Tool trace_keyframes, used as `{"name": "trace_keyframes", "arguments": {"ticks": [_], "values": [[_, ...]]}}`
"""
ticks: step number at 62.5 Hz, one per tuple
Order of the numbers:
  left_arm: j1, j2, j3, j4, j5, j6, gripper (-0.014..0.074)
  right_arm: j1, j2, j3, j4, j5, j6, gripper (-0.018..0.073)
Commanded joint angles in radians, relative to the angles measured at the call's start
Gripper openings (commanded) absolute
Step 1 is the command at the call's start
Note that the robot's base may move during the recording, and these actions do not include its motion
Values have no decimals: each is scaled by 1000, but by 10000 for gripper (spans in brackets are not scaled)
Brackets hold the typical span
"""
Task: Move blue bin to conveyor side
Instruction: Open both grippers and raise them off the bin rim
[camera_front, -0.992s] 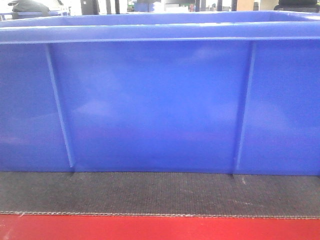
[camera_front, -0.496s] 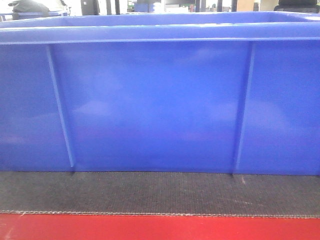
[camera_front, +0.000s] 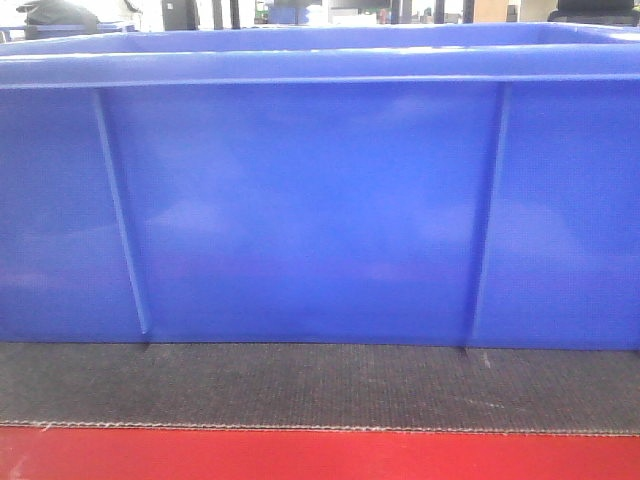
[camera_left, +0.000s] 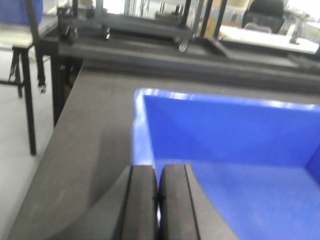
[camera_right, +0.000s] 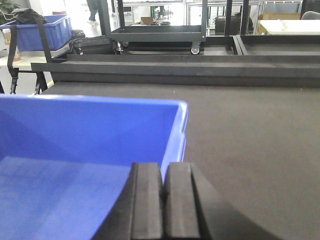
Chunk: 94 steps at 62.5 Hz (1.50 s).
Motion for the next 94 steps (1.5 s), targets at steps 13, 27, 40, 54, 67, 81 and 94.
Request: {"name": "trace_keyframes", "arguments": {"ticks": [13,27,40,54,67,81,94], "values": [[163,-223,156,-4,-12,-40,3,1,-150,111,-222,102,173,-82],[192,-404,217,0,9,-40,3,1,-270,111,-395,169,244,-82],[192,-495,239,0,9,-40,3,1,-306,113,-362,145,250,-82],[192,-506,239,0,2,-40,3,1,-306,113,-362,56,250,-82],[192,-506,239,0,2,-40,3,1,-306,113,-362,52,250,-82],[192,-506,239,0,2,-40,3,1,-306,113,-362,52,250,-82],[192,-506,239,0,2,-40,3,1,-306,129,-362,45,250,-82]]}}
